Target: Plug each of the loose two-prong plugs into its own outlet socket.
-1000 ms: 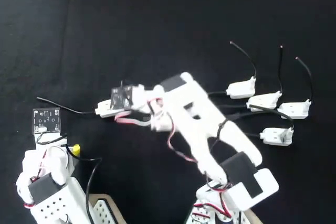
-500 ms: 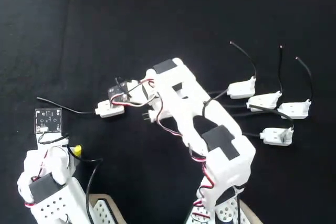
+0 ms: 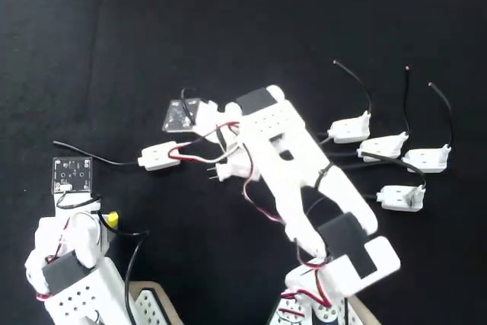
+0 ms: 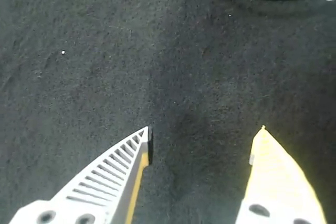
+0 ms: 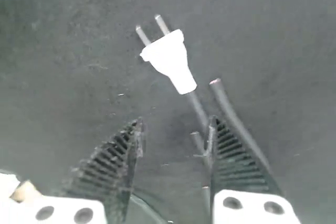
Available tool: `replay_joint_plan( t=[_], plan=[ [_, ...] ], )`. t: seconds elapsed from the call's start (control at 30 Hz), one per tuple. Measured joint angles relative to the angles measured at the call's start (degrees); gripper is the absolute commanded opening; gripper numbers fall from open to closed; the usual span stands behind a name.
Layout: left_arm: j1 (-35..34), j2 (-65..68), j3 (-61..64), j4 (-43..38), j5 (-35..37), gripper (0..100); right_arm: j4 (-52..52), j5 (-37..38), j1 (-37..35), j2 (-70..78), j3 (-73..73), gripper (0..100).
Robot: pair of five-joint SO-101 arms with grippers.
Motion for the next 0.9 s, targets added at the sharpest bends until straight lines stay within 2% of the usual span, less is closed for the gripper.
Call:
replay_joint_plan(
  t=[0.1, 0.17, 0.6, 0.7, 0.9],
  plan=[
    [0.0, 0.0, 0.0, 0.0, 0.0, 31, -2.73, -9.14, 0.0, -0.35, 3.25, 18.4],
    [0.0, 0.0, 0.0, 0.0, 0.0, 31, -5.36, -18.2, 0.0, -0.35, 4.57, 18.4],
    [0.0, 0.0, 0.0, 0.0, 0.0, 31, -11.78, -85.71, 0.0, 6.68, 3.08, 18.8],
    [0.0, 0.0, 0.0, 0.0, 0.0, 31, -16.18, -94.86, 0.0, 9.23, 3.08, 18.5],
    [0.0, 0.0, 0.0, 0.0, 0.0, 31, -20.57, -103.38, 0.09, 12.13, 2.9, 18.5]
  ],
)
